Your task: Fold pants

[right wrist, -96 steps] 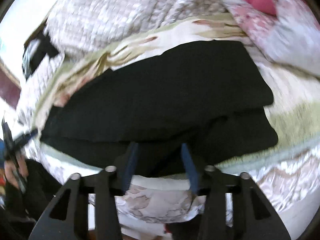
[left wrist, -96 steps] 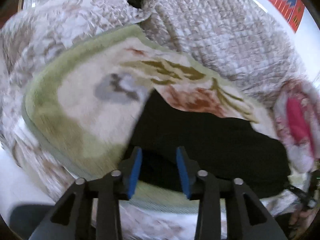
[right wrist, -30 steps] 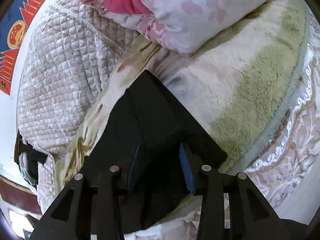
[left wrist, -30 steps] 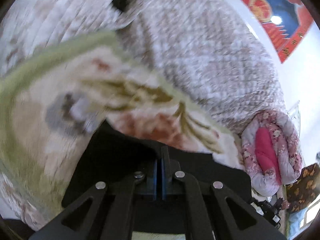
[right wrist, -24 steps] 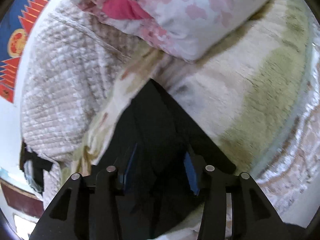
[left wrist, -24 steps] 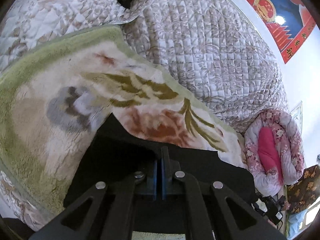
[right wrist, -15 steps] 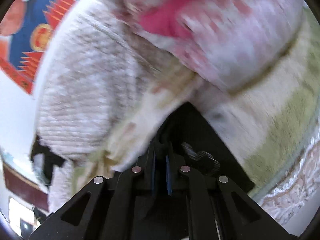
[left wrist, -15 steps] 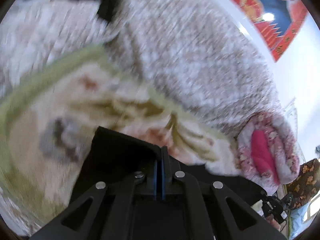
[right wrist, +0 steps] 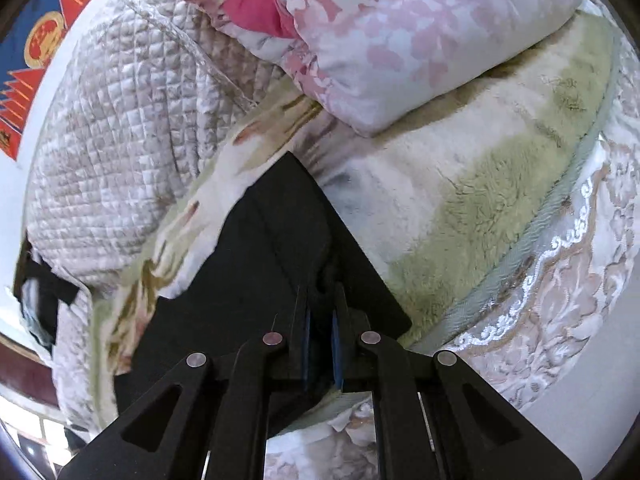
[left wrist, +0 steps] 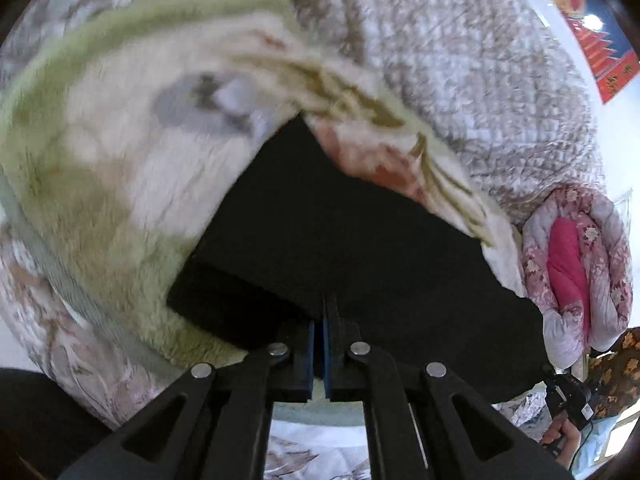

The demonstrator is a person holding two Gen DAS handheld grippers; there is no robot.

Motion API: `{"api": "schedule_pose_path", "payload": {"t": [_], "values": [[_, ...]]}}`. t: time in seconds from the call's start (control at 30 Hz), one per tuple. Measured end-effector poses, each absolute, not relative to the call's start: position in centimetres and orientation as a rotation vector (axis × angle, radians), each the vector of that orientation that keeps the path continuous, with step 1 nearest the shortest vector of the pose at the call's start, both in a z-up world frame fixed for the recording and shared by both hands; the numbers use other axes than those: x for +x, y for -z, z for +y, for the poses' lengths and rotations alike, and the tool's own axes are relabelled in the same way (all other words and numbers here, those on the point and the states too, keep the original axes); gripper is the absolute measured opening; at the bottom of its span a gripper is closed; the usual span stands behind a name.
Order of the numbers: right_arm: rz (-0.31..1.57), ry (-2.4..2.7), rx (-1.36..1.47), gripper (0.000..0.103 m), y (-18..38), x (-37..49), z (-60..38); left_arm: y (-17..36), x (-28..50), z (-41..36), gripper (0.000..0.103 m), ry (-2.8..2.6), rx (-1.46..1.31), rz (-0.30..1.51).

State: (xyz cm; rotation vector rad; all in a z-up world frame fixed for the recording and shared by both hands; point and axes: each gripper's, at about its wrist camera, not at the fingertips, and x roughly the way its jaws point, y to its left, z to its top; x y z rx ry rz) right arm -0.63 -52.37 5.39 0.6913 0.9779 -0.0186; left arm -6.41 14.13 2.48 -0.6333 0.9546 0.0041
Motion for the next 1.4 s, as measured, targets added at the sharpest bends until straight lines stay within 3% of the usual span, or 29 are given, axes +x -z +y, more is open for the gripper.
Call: {"api": "schedule_pose_path", "payload": {"t": [0.23, 0.37, 0.53, 0.77, 0.87, 1.07, 1.13, 1.2, 1.27, 1.4], "values": [[0.966, 0.082, 0.638, 0.025, -5.5, -1.9, -52.7, -2.0, -7.2, 13.6, 0.005, -0.019, -0.575, 0.985], [0.86, 0.121, 0.561, 0.025, -7.8, -3.2, -52.5, -2.4, -8.4, 14.4, 0.009, -0.096, -0.563, 0.984], [0.789, -0.049, 0.372, 0.039, -9.3, -2.7, -48.1, -5.5, -9.3, 14.8, 0.008, -0.177, -0.458, 0.849], [1.142, -0.158, 0.086, 0.038, -2.7, -1.4, -41.7, -6.3, -4.0, 8.3, 0.015, 0.072, -0.387, 0.835], [1.167, -0.135, 0.028, 0.038, -2.9, -1.6, -41.5, -4.8, -2.5, 5.6, 0.015, 0.162, -0.376, 0.892], [1.003, -0.271, 0.058, 0.038, -5.5, -1.7, -37.6, -1.7, -2.0, 0.3, 0.016, 0.279, -0.27, 0.991], [0.989, -0.407, 0.007, 0.038, -5.2, -1.7, -34.0, -1.1, -3.0, -0.9, 0.022, 0.299, -0.24, 0.983], [1.01, -0.459, -0.096, 0.039, -3.6, -2.3, -31.3, -1.1, -4.5, -2.3, 0.036, 0.332, -0.158, 0.959], [0.958, -0.435, -0.183, 0.04, -3.1, -3.5, -30.5, -1.0, -5.6, -2.8, 0.038, 0.343, -0.126, 0.95], [1.032, -0.408, -0.175, 0.04, -3.2, -4.1, -31.5, -1.2, -6.7, -2.4, 0.038, 0.367, -0.151, 0.961]]}}
